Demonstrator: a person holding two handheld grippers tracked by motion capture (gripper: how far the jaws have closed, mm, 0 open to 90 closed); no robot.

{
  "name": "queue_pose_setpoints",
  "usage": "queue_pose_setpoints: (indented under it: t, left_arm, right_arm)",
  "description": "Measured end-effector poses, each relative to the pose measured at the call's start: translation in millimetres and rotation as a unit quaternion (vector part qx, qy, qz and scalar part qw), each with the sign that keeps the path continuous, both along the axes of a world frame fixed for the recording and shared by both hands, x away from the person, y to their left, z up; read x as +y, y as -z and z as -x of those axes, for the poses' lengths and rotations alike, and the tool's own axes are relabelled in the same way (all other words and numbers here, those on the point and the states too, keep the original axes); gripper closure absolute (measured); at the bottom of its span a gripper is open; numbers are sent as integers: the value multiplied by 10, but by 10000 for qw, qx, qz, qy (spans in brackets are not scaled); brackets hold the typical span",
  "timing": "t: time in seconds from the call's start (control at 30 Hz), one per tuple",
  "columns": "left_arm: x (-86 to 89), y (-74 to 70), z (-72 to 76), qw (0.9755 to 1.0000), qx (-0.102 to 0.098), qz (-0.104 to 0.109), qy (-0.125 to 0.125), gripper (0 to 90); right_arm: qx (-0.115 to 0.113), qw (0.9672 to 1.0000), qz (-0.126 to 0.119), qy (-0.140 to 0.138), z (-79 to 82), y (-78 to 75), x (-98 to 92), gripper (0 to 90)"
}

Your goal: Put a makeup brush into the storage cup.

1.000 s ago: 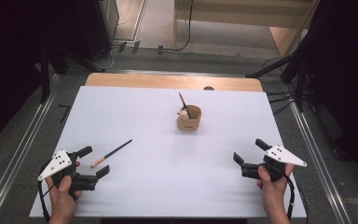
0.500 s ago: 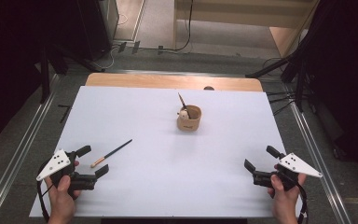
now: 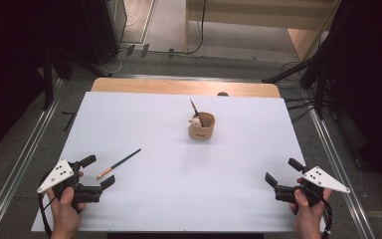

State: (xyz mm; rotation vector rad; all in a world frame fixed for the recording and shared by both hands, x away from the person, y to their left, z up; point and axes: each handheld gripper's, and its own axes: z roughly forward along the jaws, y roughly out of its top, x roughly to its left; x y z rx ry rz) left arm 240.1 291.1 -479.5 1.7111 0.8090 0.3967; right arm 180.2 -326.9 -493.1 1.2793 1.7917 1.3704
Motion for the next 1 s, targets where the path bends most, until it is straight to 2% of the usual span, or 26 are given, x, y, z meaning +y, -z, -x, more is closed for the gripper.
queue_pose_setpoints:
  t: [0.2, 0.43, 0.53, 0.6, 0.73, 0.9, 1.0]
  left_arm:
    - [-31, -53, -30, 10000, -8, 31, 28, 0]
    - [-79, -186, -108, 10000, 17, 32, 14, 0]
    - [-117, -247, -186, 9998, 166, -124, 18, 0]
    - [-132, -264, -224, 9997, 211, -138, 43, 0]
    - [-156, -280, -313, 9986, 415, -324, 85, 0]
    - [-180, -292, -428, 9947, 812, -603, 195, 0]
    - [-188, -295, -474, 9929, 925, -717, 235, 0]
  right_arm:
    - [-30, 10000, 10, -25, 6, -24, 18, 0]
    - [-14, 10000, -29, -53, -5, -23, 33, 0]
    - [-6, 10000, -48, -83, -4, -24, 48, 0]
    - [-20, 9999, -17, -110, -2, -25, 49, 0]
    - [-13, 9999, -49, -99, 1, -24, 39, 0]
    - [-2, 9999, -26, -103, -2, -26, 46, 0]
    - [27, 9999, -34, -126, -15, -15, 51, 0]
